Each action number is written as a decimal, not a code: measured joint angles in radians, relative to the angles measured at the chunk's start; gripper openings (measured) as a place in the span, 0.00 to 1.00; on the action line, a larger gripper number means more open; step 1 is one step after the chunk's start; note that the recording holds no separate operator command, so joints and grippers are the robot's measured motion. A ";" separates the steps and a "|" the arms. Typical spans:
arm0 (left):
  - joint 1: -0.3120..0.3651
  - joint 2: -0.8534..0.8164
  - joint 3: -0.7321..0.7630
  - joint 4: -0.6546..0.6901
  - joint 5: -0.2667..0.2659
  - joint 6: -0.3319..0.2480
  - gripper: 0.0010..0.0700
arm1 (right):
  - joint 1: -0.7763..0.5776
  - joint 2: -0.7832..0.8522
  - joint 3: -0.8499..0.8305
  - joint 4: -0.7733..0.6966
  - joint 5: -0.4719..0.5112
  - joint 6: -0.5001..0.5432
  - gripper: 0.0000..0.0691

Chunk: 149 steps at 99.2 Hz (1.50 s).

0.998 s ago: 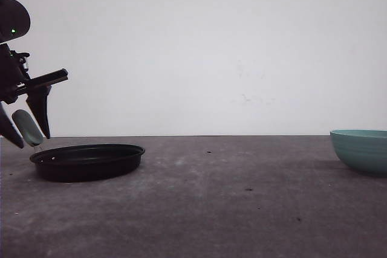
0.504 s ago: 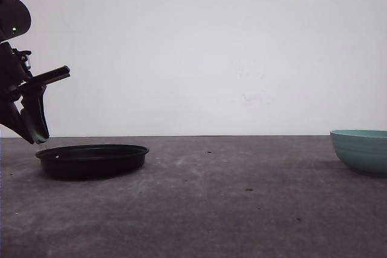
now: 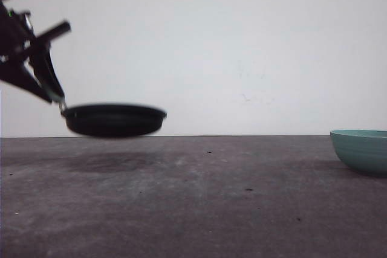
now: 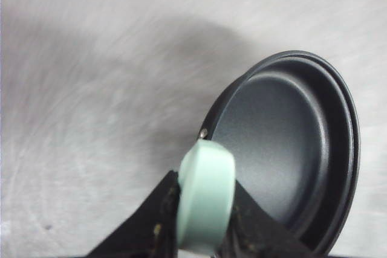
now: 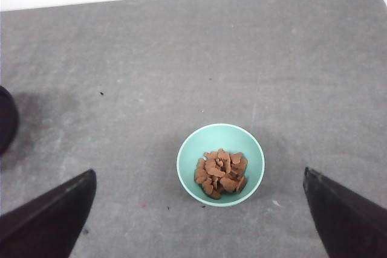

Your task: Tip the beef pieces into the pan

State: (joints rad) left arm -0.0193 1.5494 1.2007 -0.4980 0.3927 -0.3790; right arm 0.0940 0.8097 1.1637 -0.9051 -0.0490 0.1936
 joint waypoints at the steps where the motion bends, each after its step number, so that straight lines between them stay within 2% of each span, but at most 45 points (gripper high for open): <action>1: 0.000 -0.006 0.000 -0.002 0.001 0.000 0.07 | 0.000 0.003 0.000 -0.001 0.000 0.000 0.99; 18: -0.002 -0.086 0.000 -0.071 0.043 -0.001 0.07 | -0.041 0.085 0.000 -0.026 0.031 -0.014 0.99; 33: -0.021 -0.179 0.000 -0.148 0.047 -0.003 0.07 | -0.148 0.193 0.000 -0.029 0.026 -0.037 0.98; 54: -0.032 -0.207 -0.002 -0.288 0.039 -0.002 0.07 | -0.251 0.375 0.000 -0.029 -0.088 -0.040 0.81; 80: -0.089 -0.312 -0.006 -0.279 0.033 0.002 0.07 | -0.264 0.566 0.000 0.030 -0.111 -0.040 0.77; 94: -0.118 -0.312 -0.019 -0.278 0.028 0.011 0.07 | -0.255 0.665 0.000 0.059 -0.165 -0.032 0.71; 104: -0.130 -0.308 -0.022 -0.276 0.026 0.020 0.07 | -0.245 0.728 0.000 0.067 -0.160 -0.029 0.69; 117: -0.135 -0.308 -0.022 -0.254 0.026 0.021 0.07 | -0.245 0.806 0.000 0.079 -0.160 -0.029 0.58; 132: -0.134 -0.308 -0.022 -0.245 0.026 0.021 0.07 | -0.245 0.857 0.000 0.106 -0.159 -0.029 0.53; 149: -0.134 -0.308 -0.022 -0.220 0.026 0.021 0.07 | -0.245 0.881 0.000 0.144 -0.161 -0.025 0.28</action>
State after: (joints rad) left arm -0.1535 1.2415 1.1790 -0.7185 0.4183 -0.3580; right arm -0.1513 1.6909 1.1637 -0.7612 -0.2104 0.1684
